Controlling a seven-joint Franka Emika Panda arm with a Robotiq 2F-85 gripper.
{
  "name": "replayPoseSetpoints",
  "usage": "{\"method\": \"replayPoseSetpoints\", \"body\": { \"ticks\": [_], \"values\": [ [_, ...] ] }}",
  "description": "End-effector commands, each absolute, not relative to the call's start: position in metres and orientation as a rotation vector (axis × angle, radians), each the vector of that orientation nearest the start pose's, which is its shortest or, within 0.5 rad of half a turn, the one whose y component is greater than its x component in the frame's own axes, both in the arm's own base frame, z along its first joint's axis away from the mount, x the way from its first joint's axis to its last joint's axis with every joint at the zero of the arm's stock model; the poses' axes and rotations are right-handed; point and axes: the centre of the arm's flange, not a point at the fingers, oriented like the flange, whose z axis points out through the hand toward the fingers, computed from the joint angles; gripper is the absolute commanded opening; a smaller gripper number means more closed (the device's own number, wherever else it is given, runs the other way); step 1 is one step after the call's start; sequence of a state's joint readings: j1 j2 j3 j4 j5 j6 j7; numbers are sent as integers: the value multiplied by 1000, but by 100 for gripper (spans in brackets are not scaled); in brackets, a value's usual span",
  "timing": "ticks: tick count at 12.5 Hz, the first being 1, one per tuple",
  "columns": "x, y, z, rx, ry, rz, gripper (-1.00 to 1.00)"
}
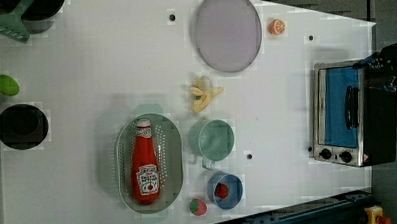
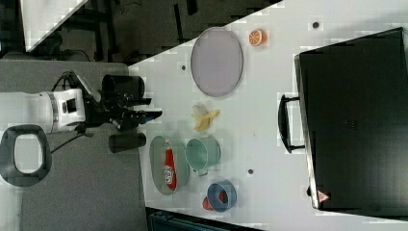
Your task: Pick ketchup from strainer and place it on the table
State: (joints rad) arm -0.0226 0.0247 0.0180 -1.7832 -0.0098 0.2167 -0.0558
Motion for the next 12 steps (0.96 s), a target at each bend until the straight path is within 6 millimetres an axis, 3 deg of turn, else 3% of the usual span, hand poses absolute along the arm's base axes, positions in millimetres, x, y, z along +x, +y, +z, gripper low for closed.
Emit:
{"method": "replayPoseSetpoints", "body": {
  "ticks": [1,3,5,12],
  "values": [
    [488,-31,593,-2882,1194,22,59],
    [490,-15,591,-2903,1149,26,100],
    [492,25,587,-2955,1043,32,100],
    [480,221,550,-3102,483,-45,100]
  ]
}}
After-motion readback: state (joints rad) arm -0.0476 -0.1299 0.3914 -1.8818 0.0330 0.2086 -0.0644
